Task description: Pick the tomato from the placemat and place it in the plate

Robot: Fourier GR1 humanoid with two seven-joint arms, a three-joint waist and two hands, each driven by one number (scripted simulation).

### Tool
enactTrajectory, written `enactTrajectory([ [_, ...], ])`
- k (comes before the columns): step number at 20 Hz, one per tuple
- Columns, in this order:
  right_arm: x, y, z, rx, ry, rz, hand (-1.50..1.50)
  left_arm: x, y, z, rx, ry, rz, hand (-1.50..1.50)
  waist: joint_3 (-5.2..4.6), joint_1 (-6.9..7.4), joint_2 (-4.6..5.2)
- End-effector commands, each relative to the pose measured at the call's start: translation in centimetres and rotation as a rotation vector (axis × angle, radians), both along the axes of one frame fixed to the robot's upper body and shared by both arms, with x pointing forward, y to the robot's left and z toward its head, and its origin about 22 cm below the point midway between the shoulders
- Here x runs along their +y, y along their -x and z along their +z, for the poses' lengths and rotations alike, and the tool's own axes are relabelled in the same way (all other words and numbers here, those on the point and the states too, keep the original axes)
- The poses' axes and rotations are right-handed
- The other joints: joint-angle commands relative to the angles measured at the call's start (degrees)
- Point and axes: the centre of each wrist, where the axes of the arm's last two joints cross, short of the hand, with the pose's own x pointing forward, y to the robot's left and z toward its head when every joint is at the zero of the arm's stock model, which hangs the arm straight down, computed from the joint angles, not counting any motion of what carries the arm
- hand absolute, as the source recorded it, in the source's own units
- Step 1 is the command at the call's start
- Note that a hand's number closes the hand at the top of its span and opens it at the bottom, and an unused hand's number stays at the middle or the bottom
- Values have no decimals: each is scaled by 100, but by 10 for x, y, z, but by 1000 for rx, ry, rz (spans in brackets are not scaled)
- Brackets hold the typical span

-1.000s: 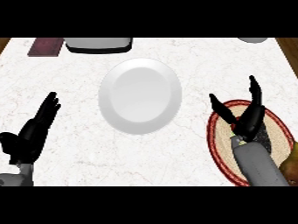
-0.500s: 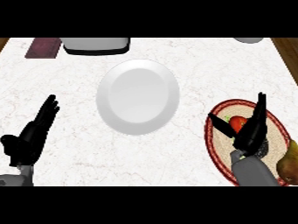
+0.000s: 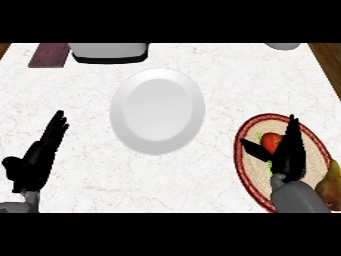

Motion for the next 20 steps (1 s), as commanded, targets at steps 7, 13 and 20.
enactTrajectory([
  [7,22,3,75,266,-2,-104,-150,11,-4,13,-16,16,-26,0,41,74,42],
  [13,7,18,76,398,8,-88,-150,-6,-9,5,-4,4,-14,0,47,86,64],
  [20,-7,-5,73,420,-27,-94,-150,-26,-4,1,-8,12,-32,0,52,152,76],
])
